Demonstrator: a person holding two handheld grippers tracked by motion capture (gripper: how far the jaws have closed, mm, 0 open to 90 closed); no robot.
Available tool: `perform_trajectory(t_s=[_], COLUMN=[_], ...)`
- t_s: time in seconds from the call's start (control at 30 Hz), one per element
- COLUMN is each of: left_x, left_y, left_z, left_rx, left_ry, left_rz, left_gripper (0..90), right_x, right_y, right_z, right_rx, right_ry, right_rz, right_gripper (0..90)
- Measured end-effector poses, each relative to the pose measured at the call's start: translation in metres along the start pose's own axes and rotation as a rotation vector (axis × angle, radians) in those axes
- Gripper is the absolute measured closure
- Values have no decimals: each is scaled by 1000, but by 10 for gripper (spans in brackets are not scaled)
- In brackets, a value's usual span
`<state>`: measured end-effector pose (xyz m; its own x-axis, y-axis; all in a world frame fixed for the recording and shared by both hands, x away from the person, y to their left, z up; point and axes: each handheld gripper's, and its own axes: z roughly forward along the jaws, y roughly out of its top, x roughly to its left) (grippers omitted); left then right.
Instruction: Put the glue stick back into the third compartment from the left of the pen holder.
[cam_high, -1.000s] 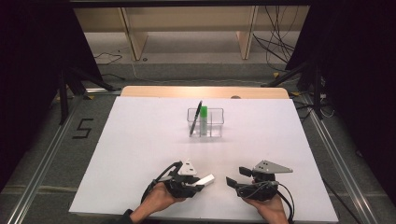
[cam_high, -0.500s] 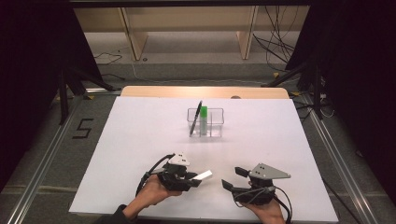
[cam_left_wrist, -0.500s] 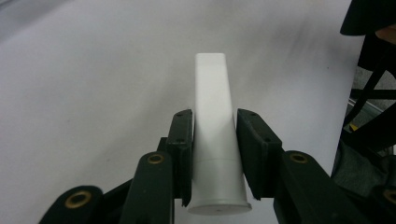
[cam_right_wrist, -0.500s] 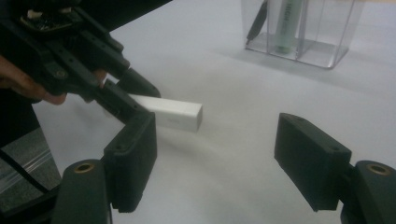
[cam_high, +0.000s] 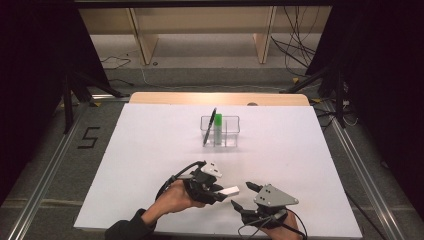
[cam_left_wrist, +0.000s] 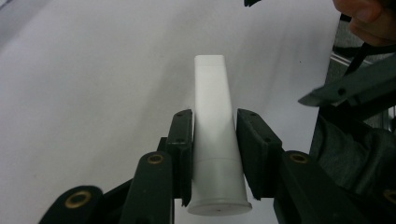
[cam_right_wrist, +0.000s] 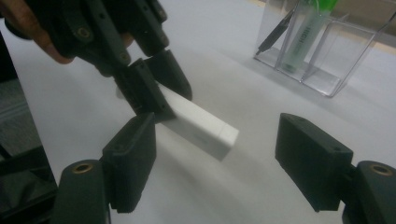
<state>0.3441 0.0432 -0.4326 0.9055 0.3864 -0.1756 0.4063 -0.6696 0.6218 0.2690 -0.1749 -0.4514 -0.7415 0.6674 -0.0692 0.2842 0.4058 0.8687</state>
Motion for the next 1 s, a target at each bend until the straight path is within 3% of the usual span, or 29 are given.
perform_trajectory(t_s=[0.07, 0.23, 0.27, 0.3, 0.33, 0.37, 0.4, 0.63, 1.0], left_x=[0, -2, -2, -2, -2, -2, -2, -3, -7], left_y=[9, 16, 16, 16, 15, 14, 14, 15, 17], left_z=[6, 10, 11, 12, 13, 14, 13, 5, 3], left_rx=[33, 57, 60, 65, 75, 76, 84, 75, 80], left_ry=[-22, -42, -47, -54, -57, -58, -61, -73, -88], left_rz=[11, 18, 18, 13, 14, 16, 21, 25, 22], left_gripper=[671, 671, 671, 671, 672, 672, 671, 672, 672], right_x=[2, 7, 10, 10, 14, 14, 18, 27, 40], right_y=[0, 0, -1, -1, -1, -1, -1, -3, -5], right_z=[0, -1, 0, 0, 1, 1, 3, 8, 13], right_rx=[-6, 17, 21, 21, 22, 22, 33, 64, 82], right_ry=[-13, -46, -60, -60, -69, -69, -78, -97, -197], right_rz=[-24, -84, -121, -121, -164, -164, -208, -293, -465], right_gripper=[300, 301, 302, 302, 302, 302, 303, 304, 328])
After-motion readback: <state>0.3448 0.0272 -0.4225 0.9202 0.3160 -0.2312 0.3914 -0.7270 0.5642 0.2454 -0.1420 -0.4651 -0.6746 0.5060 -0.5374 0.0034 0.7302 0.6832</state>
